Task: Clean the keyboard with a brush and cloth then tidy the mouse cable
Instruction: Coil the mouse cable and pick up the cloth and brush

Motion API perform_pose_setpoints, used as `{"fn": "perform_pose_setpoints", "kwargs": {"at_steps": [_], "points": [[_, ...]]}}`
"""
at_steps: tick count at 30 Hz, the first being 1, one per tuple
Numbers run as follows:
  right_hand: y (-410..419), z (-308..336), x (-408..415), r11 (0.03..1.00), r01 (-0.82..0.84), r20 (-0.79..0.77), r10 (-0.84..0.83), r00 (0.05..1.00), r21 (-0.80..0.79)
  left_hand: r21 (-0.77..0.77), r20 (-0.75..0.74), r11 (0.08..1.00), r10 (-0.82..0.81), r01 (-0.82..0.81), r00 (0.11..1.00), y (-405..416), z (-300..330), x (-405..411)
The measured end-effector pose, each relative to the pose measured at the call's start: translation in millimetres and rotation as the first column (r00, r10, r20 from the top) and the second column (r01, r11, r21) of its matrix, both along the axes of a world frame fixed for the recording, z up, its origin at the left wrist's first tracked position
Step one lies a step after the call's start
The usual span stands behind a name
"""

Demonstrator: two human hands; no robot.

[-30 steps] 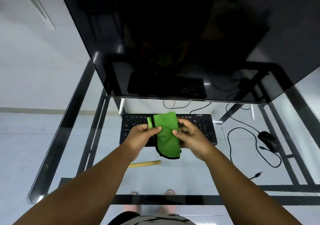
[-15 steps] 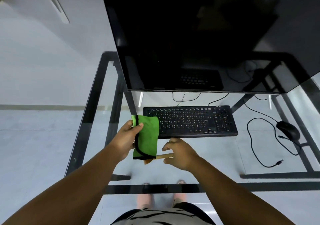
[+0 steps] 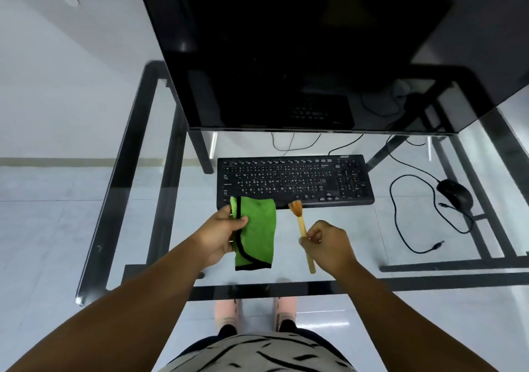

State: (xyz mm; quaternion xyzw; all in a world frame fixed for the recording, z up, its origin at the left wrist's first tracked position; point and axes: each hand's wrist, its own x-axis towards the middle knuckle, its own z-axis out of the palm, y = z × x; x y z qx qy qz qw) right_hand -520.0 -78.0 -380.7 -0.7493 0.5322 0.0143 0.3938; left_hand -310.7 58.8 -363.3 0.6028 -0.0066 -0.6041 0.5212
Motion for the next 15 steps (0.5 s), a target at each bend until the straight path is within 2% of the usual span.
{"fn": "perform_pose_setpoints", "kwargs": {"at_steps": [3, 6, 10, 13, 15], "points": [[-1, -4, 3, 0.994, 0.072, 0.072, -0.078, 0.994, 0.086, 0.02, -0.002, 0.998, -0.066, 0.066, 0.998, -10, -4, -20], [1, -8, 12, 0.991, 0.047, 0.083, -0.058, 0.995, 0.126, 0.071, 0.054, 0.995, -0.079, 0.075, 0.995, -16, -11, -34], [4, -16, 19, 0.987, 0.028, 0.069, -0.04, 0.997, 0.16, 0.187, 0.24, 0.979, -0.123, 0.079, 0.963, -14, -22, -32], [7, -17, 17, 0.987, 0.015, 0.023, -0.019, 1.0, 0.159, 0.26, 0.413, 0.96, -0.21, 0.106, 0.886, -13, -24, -31], [8, -18, 15, 0.988, 0.002, 0.0, -0.002, 1.0, 0.157, 0.365, 0.54, 0.922, -0.325, 0.132, 0.776, -15, -22, -32]]}}
